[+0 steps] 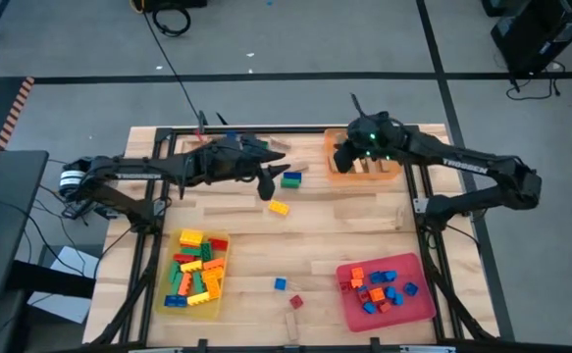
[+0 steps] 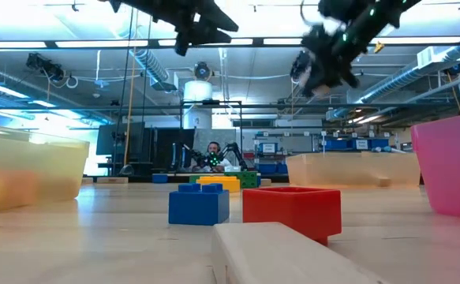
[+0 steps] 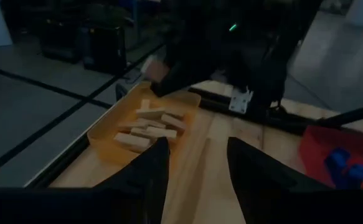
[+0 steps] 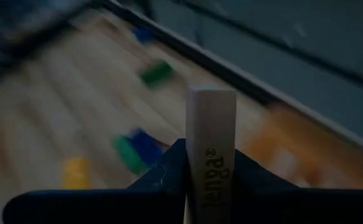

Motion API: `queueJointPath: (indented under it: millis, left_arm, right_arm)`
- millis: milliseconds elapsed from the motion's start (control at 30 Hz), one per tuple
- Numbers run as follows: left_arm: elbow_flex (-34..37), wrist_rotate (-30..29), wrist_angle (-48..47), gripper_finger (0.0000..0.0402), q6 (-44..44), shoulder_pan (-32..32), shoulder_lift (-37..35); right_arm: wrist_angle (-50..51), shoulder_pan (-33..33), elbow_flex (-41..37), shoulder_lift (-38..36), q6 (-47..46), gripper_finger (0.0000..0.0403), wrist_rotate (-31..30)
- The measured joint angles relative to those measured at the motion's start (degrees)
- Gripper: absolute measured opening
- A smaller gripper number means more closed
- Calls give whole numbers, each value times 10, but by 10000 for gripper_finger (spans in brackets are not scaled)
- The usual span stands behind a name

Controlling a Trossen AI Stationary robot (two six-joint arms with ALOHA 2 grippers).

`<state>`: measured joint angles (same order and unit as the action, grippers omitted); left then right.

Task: Sort blocks by size
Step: Put the brown block into the orange bin, then put the small blue game piece into the red bin

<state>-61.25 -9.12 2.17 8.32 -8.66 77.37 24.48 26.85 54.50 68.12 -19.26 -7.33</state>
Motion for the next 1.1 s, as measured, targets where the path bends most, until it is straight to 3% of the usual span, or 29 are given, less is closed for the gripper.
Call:
queueJointPath:
  millis: [267,533,633,800,1100]
  left_arm:
    - [124,-18,130,168,66,22,-55]
    - [197,-18,225,168,131,40,-74]
    - [200,-19,224,168,133,51,-74]
    - [200,-19,223,167,94,72,-100]
    - [200,-46,100,167,51,84,-200]
  right_arm:
    - [143,93,0,83,-26,74,17]
    - [162,135,0,157,-21,74,40]
    - [170,139,0,181,-21,78,41]
    - [174,140,0,195,-15,131,41]
    - [172,143,0,134,-11,191,26]
